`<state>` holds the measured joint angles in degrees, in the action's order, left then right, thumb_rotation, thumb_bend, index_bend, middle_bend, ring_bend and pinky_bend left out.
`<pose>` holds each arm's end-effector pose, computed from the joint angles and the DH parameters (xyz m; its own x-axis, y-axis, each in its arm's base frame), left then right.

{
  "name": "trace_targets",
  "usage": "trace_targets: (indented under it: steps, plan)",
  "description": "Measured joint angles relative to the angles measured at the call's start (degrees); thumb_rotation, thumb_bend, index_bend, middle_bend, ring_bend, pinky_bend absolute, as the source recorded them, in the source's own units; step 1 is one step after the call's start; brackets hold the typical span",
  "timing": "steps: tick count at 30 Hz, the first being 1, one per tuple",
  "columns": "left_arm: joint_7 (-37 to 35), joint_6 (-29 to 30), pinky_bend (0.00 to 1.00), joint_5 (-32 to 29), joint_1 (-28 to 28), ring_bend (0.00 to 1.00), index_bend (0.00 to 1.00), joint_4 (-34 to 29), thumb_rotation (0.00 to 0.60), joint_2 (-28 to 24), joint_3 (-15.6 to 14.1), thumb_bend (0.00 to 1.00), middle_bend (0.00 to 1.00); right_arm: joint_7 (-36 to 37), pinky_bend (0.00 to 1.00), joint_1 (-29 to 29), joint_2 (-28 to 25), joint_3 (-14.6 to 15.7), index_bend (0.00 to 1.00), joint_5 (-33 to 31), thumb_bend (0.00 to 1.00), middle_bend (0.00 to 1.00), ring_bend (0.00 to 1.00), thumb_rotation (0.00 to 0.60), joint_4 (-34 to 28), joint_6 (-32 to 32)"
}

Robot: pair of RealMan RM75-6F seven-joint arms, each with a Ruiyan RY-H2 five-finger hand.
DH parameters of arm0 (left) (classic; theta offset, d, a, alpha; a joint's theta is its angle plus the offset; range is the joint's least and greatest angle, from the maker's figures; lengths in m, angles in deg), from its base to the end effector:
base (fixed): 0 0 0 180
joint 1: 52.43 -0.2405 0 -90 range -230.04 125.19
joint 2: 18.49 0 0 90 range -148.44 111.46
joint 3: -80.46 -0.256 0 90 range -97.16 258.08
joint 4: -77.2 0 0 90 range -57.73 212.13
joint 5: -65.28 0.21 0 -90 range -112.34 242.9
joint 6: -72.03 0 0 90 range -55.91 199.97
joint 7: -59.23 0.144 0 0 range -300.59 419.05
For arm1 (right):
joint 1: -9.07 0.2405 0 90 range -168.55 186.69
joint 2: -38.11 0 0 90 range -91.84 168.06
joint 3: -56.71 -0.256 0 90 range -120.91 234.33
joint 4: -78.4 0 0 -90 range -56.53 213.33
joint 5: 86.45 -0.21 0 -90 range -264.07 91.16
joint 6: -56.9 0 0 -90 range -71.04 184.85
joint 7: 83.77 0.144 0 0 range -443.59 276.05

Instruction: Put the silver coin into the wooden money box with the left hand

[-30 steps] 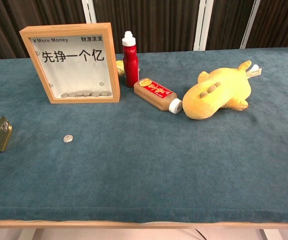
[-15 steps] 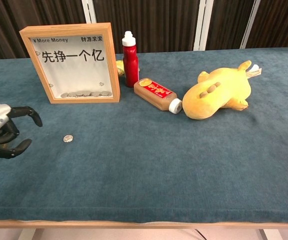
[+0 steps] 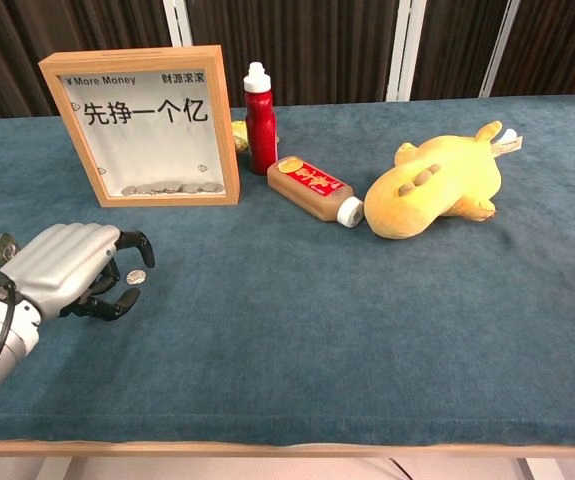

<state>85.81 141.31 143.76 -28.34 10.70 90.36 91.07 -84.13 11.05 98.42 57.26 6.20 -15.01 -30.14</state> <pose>-0.2032 0.2790 -0.0734 0.4986 0.0826 0.8629 0.8556 -0.2068 -0.4746 -0.3083 -0.1523 0.1682 0.4515 -0.0453 0.8911 -0.8910 -0.0769 0.4475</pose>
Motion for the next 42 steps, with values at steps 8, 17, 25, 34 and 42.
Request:
trace_targets:
  steps: [8,17,25,34,42]
  plan:
    - [0.57,0.4,1.0,-2.29,1.06,1.0,0.42,5.66,0.6,3.24,0.89,0.41,1.0,0.34,0.0,-0.05,-0.2,-0.01,0.0,-0.11,0.2,0.0,0.0,0.6,-0.01,0.13]
    - [-0.11,1.72,1.0,-1.75,1.72,1.0,0.44,7.67,0.6,3.81,0.08,0.41,1.0,-0.29,0.0,0.09,-0.06,0.04,0.0,-0.16,0.2,0.0,0.0,0.6,-0.22,0.55]
    - [0.88,1.44,1.0,-2.7,1.97,1.0,0.44,7.95,0.6,3.85,-0.03,0.41,1.0,-0.33,0.0,0.1,-0.08,0.1,0.0,0.02,0.2,0.0,0.0,0.6,-0.2,0.57]
    - [1.96,1.29,1.0,-3.5,2.24,1.0,0.44,8.21,0.6,3.85,-0.28,0.41,1.0,-0.42,0.0,0.17,-0.05,0.11,0.0,-0.1,0.2,0.0,0.0,0.6,-0.24,0.89]
    - [2.57,1.14,1.0,-4.19,2.51,1.0,0.43,9.02,0.6,4.14,-0.27,0.41,1.0,-0.36,0.0,0.32,-0.19,0.1,0.0,-0.57,0.2,0.0,0.0,0.6,-0.55,1.43]
